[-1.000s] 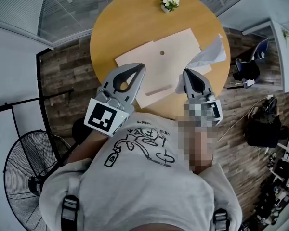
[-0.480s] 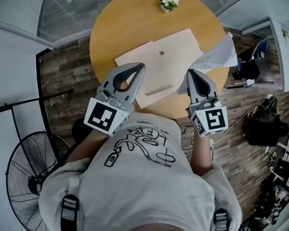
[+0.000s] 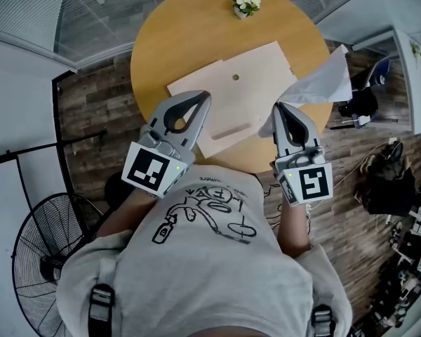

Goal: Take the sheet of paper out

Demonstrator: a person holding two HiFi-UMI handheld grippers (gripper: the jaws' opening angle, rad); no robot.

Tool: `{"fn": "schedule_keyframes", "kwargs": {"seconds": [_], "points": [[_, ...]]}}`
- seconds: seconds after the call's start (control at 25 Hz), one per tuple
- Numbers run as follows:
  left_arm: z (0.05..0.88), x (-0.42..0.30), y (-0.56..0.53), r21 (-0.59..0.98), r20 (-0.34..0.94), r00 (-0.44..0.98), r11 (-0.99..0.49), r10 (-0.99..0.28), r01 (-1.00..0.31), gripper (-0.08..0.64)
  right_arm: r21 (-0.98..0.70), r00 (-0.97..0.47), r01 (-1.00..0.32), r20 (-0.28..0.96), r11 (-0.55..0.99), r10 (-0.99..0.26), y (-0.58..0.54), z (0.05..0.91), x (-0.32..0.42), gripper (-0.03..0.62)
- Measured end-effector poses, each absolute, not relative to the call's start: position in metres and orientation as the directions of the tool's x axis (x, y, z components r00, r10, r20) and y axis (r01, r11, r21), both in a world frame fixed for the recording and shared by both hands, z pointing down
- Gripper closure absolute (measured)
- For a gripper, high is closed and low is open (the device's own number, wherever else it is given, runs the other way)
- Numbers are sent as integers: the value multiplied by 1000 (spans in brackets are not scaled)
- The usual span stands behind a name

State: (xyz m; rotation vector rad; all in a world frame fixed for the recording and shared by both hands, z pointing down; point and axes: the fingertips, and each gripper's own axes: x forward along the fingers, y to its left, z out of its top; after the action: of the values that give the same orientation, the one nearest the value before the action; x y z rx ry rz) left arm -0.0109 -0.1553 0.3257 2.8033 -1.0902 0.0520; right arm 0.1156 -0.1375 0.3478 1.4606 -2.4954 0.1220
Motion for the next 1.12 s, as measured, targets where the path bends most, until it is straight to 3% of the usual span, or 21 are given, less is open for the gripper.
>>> {"fn": "schedule_keyframes", "kwargs": {"seconds": [1.12], "points": [[324, -11, -154, 111, 88, 737, -728, -671, -676, 540, 84, -476, -861, 219, 502, -852, -127, 322, 110, 581]]}}
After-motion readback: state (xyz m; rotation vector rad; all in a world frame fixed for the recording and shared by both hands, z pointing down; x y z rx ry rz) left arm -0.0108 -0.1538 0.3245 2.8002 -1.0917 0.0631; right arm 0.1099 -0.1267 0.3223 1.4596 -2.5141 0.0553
